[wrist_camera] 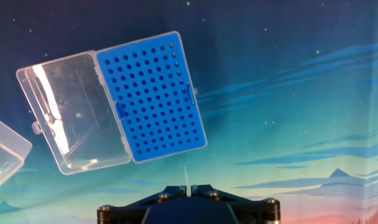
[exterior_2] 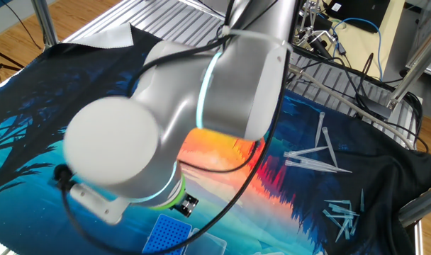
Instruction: Insert a small pipette tip into the holder for small pipette tips
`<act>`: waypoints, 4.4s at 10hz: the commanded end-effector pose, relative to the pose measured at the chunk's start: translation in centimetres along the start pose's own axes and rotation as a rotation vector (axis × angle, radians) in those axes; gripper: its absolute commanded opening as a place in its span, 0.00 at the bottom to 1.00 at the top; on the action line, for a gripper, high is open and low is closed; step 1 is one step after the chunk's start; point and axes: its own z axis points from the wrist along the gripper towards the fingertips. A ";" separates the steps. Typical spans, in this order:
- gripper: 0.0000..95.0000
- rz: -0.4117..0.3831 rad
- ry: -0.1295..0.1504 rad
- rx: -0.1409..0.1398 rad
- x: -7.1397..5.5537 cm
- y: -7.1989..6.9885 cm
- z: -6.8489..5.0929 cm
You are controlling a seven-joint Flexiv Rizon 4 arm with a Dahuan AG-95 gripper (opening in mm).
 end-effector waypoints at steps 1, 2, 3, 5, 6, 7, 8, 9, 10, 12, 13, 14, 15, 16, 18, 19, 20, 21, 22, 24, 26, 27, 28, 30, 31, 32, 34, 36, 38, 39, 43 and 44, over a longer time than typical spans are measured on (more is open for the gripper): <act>0.00 -0.008 -0.089 0.005 0.0 0.0 0.0; 0.00 -0.010 -0.097 0.009 0.0 0.0 0.0; 0.00 -0.012 -0.102 0.018 0.0 0.0 0.0; 0.00 -0.013 -0.128 0.034 0.0 0.0 0.0; 0.00 -0.017 -0.154 0.051 0.0 0.0 0.0; 0.00 -0.019 -0.168 0.059 0.0 0.0 0.0; 0.00 -0.017 -0.187 0.061 0.0 0.0 0.0; 0.00 -0.013 -0.216 0.066 0.0 0.0 0.0; 0.00 -0.010 -0.241 0.070 0.0 0.0 0.0; 0.00 -0.010 -0.285 0.077 0.0 0.0 0.0; 0.00 -0.010 -0.297 0.079 0.0 0.0 0.0; 0.00 -0.012 -0.315 0.085 0.0 0.0 0.0; 0.00 -0.013 -0.333 0.089 0.0 0.0 0.0; 0.00 -0.013 -0.345 0.092 0.0 0.0 0.0; 0.00 -0.012 -0.366 0.100 0.0 0.0 0.0; 0.00 -0.011 -0.372 0.103 0.0 0.0 0.0; 0.00 -0.010 -0.384 0.106 0.0 0.0 0.0; 0.00 -0.009 -0.389 0.107 0.0 0.0 0.0; 0.00 -0.009 -0.388 0.107 0.0 0.0 0.0; 0.00 -0.008 -0.386 0.107 0.0 0.0 0.0; 0.00 -0.003 -0.380 0.103 0.0 0.0 0.0; 0.00 -0.002 -0.378 0.101 0.0 0.0 0.0; 0.00 0.001 -0.379 0.093 0.0 0.0 0.0; 0.00 -0.013 -0.379 0.083 0.0 0.0 0.0; 0.00 -0.025 -0.378 0.085 0.0 0.0 0.0; 0.00 -0.049 -0.378 0.088 0.0 0.0 0.0; 0.00 -0.140 -0.371 0.095 -0.1 -0.1 0.1; 0.00 -0.253 -0.359 0.118 -0.1 -0.3 0.1; 0.00 -0.266 -0.357 0.107 -0.1 -0.1 0.2; 0.00 -0.266 -0.357 0.107 -0.1 0.0 0.3; 0.00 -0.241 -0.361 0.077 -0.1 0.0 0.4; 0.00 -0.152 -0.364 0.057 -0.1 0.1 0.4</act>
